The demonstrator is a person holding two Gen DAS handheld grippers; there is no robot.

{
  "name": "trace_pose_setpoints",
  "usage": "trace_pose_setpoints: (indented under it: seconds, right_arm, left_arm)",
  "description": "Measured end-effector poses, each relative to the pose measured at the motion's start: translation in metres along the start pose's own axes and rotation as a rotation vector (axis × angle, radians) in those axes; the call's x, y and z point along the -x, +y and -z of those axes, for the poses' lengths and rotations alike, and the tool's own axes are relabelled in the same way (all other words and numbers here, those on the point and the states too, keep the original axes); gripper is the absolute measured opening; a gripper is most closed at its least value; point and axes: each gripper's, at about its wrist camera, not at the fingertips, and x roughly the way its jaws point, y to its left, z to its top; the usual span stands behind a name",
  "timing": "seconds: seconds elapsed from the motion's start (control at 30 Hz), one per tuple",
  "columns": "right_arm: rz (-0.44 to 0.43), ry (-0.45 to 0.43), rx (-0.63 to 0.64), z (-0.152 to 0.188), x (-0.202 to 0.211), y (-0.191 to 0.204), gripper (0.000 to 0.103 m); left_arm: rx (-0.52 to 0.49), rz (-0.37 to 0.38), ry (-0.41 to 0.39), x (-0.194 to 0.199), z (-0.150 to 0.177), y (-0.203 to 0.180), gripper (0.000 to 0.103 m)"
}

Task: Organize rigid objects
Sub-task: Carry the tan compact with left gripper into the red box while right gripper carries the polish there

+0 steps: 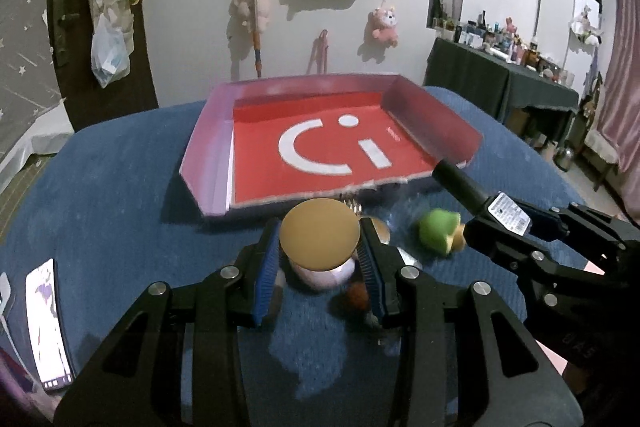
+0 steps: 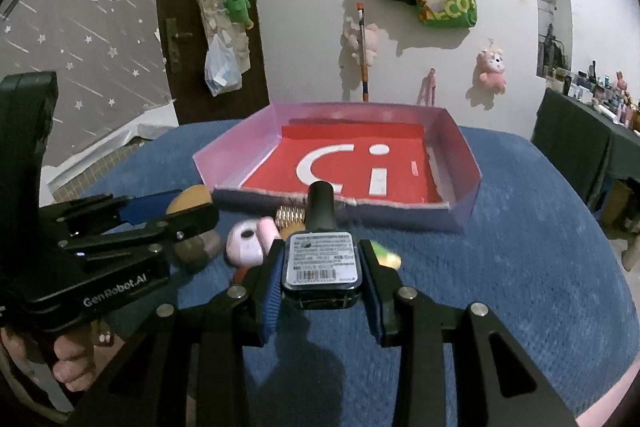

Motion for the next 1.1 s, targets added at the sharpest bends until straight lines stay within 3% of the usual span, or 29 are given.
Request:
trace_pose_setpoints:
  seconds: [0.67,1.1]
  right_arm:
    - [-0.021,0.017,-0.044,-0.072,-0.051,-0.033,0.038]
    - [0.003,0.131,-0.093,-0.1,-0.12,-0.062,0.038]
  left_arm:
    - [0.044,-0.022,0.008,-0.06,-0.08,0.025,0.036]
    - [0.091,-0.007,0.124,-0.126,-0.095,0.038,0.036]
